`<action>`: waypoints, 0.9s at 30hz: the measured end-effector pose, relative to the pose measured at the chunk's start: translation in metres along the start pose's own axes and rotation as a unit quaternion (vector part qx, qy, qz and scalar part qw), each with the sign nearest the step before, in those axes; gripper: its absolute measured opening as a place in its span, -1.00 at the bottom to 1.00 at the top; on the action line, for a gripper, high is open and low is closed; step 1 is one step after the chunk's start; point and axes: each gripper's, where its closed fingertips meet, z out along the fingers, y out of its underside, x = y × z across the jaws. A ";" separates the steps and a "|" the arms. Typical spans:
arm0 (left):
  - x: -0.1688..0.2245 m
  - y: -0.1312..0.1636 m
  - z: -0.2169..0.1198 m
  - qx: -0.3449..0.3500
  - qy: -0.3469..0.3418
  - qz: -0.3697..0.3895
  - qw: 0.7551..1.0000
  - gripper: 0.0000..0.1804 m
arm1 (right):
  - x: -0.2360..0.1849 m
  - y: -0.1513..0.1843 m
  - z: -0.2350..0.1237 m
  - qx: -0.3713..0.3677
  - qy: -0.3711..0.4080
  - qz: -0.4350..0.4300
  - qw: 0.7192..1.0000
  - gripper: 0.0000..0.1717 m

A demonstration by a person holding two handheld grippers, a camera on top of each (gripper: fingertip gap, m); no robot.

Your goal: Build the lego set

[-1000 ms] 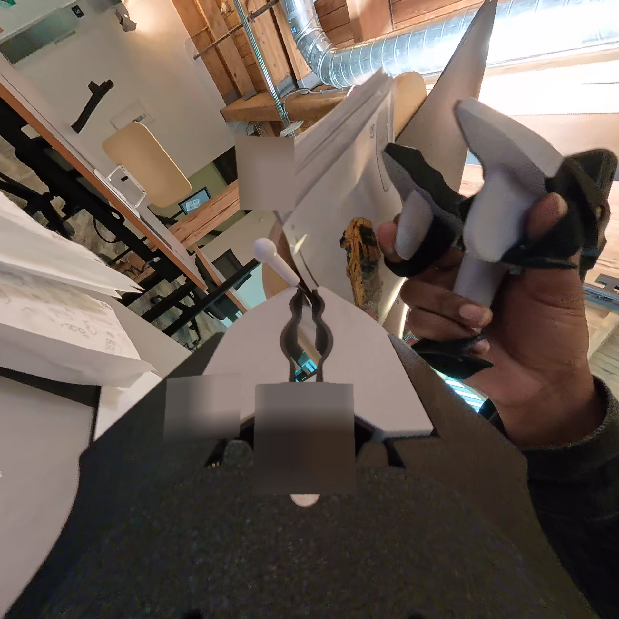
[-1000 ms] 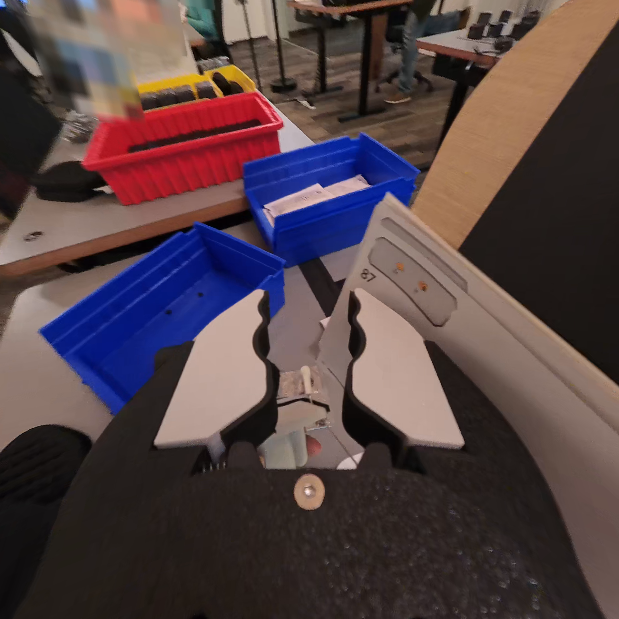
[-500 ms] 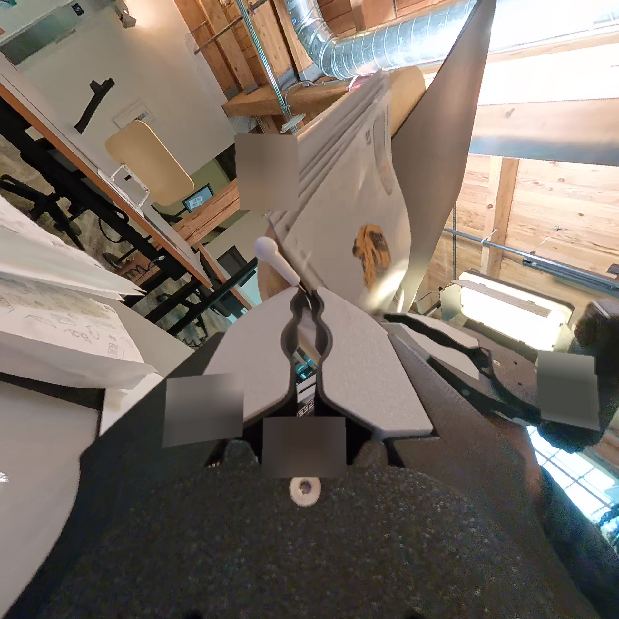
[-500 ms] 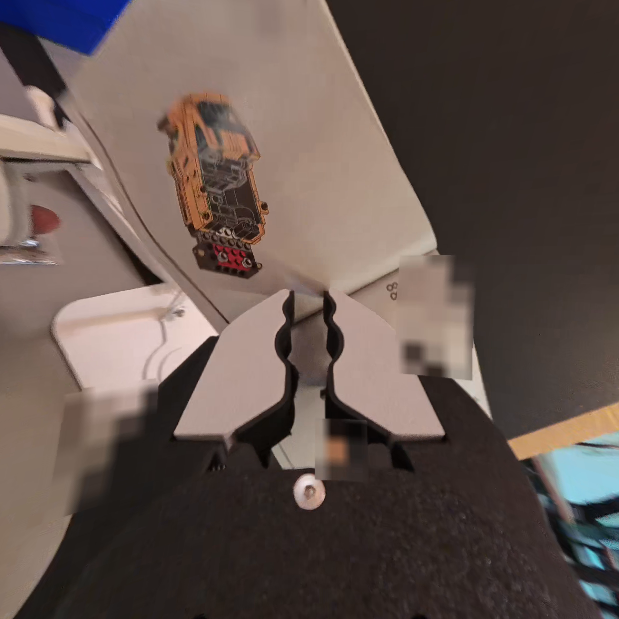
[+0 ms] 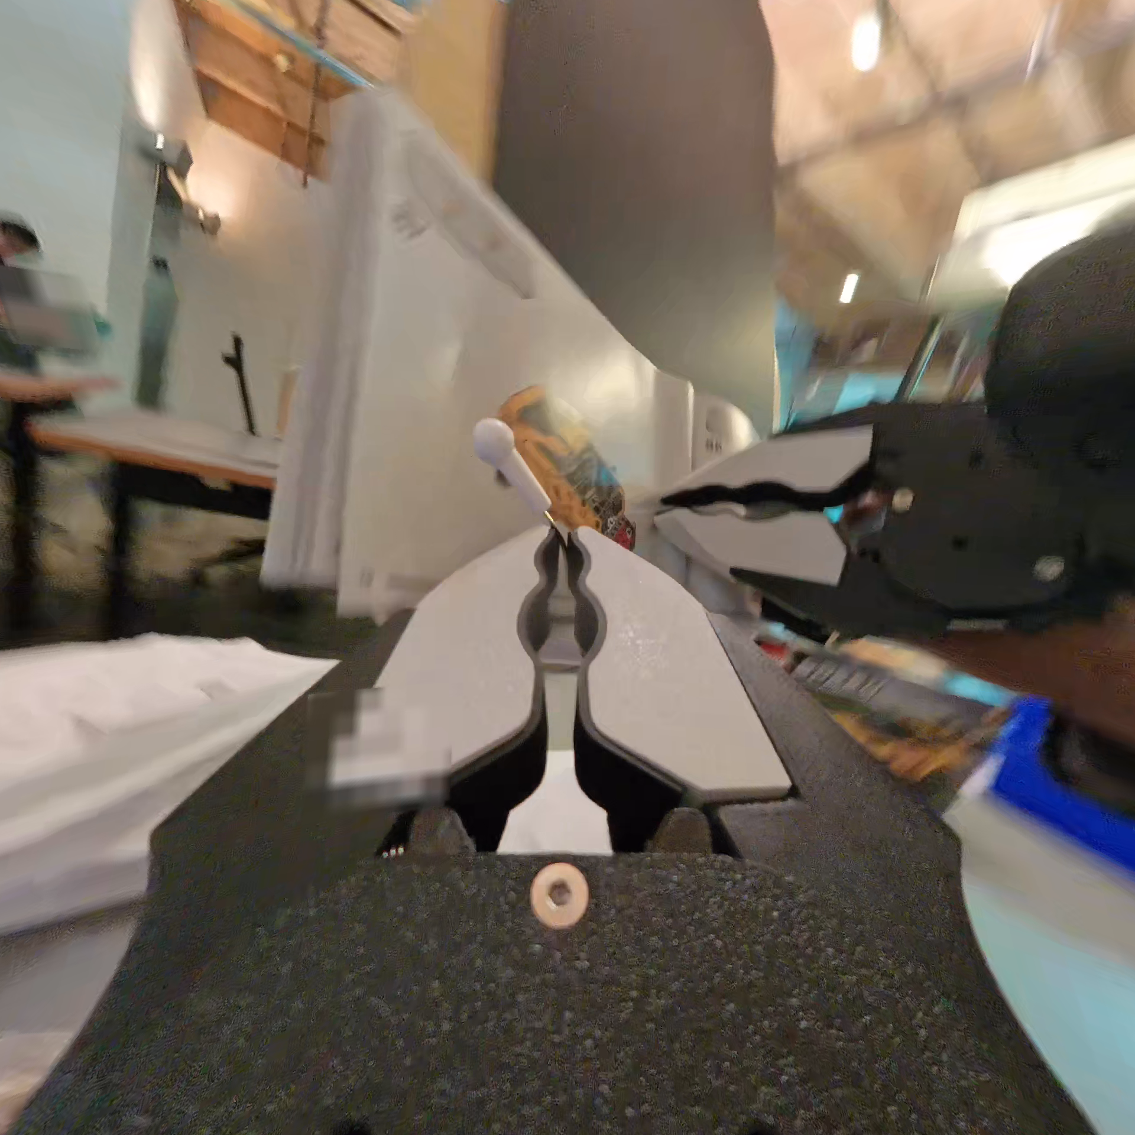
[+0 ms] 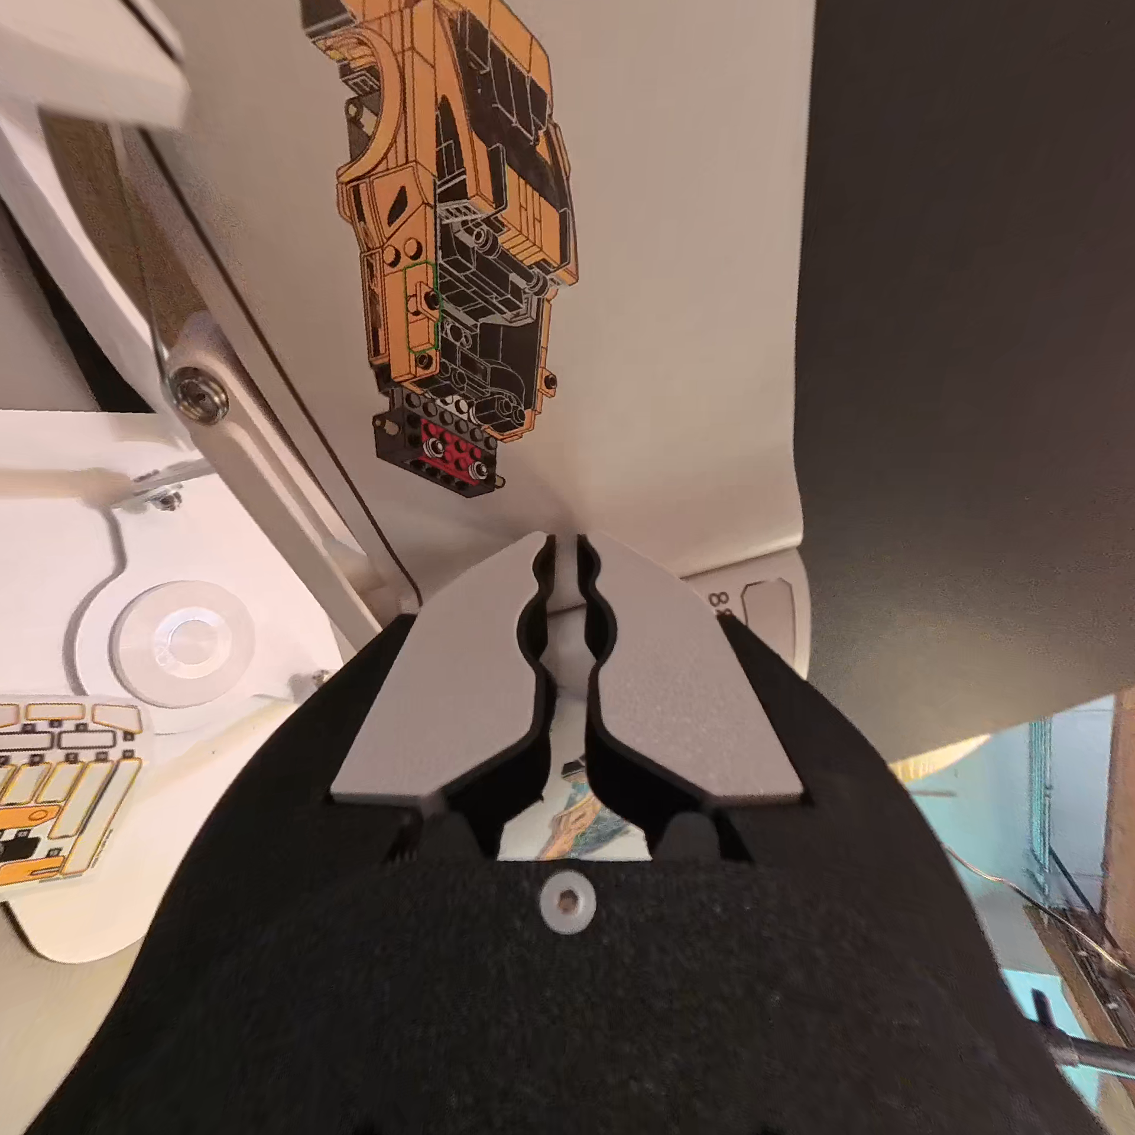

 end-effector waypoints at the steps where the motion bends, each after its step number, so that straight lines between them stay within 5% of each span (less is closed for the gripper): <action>1: 0.006 -0.001 0.006 -0.027 -0.004 0.078 0.997 -0.97 | -0.001 0.000 0.000 0.001 -0.001 -0.001 1.000 -0.95; 4: 0.008 0.005 0.027 -0.139 -0.018 0.223 0.965 -0.95 | -0.002 0.000 -0.001 0.006 0.001 -0.002 1.000 -0.96; 9: 0.004 0.010 0.040 -0.242 -0.009 0.267 0.933 -0.95 | 0.003 0.001 -0.003 0.022 0.002 0.019 1.000 -0.92; 12: 0.003 0.011 0.039 -0.241 -0.018 0.272 0.931 -0.95 | 0.017 0.015 -0.022 0.056 -0.021 0.146 0.988 -0.75; 17: -0.004 0.010 0.040 -0.240 -0.030 0.260 0.935 -0.96 | 0.034 0.116 -0.043 0.053 -0.046 0.403 0.912 -0.35; 20: -0.006 0.011 0.043 -0.237 -0.034 0.259 0.936 -0.96 | 0.021 0.167 -0.036 0.052 -0.101 0.526 0.843 -0.16; 24: -0.010 0.011 0.048 -0.239 -0.034 0.257 0.936 -0.96 | -0.004 0.176 -0.030 0.069 -0.205 0.605 0.766 0.05; 27: -0.014 0.011 0.053 -0.244 -0.033 0.263 0.933 -0.96 | -0.007 0.172 -0.026 0.088 -0.222 0.606 0.759 -0.13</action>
